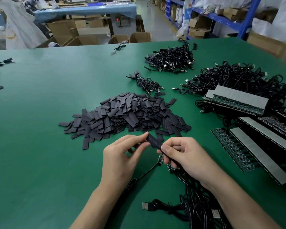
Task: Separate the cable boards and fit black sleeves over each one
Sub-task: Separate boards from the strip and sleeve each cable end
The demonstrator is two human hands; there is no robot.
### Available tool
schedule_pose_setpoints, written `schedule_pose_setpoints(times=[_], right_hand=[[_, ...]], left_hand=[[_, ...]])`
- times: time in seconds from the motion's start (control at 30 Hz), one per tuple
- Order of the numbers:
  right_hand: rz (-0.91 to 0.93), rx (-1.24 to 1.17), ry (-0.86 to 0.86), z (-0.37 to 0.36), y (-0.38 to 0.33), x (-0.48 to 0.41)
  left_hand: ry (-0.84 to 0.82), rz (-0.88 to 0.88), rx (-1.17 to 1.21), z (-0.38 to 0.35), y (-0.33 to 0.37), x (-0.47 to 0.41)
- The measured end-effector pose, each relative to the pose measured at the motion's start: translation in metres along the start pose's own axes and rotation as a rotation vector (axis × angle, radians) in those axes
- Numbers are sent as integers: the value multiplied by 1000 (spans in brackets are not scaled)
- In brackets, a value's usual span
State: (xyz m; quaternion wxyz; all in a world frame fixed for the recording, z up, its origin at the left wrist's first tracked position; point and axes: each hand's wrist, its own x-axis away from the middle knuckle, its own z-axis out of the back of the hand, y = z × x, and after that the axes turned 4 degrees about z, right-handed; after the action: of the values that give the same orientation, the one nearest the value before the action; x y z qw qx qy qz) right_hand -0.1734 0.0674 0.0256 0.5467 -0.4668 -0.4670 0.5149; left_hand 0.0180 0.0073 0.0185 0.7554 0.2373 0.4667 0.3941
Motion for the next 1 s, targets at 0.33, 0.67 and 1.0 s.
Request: schedule_pose_setpoints(times=[0.33, 0.67, 1.0], right_hand=[[-24, -54, 98, -1, 0, 1], [-39, -62, 40, -3, -2, 1], [-25, -55, 63, -6, 3, 0]], left_hand=[[7, 207, 169, -2, 2, 2], [-27, 396, 459, -6, 3, 1], [-76, 406, 569, -9, 4, 1]])
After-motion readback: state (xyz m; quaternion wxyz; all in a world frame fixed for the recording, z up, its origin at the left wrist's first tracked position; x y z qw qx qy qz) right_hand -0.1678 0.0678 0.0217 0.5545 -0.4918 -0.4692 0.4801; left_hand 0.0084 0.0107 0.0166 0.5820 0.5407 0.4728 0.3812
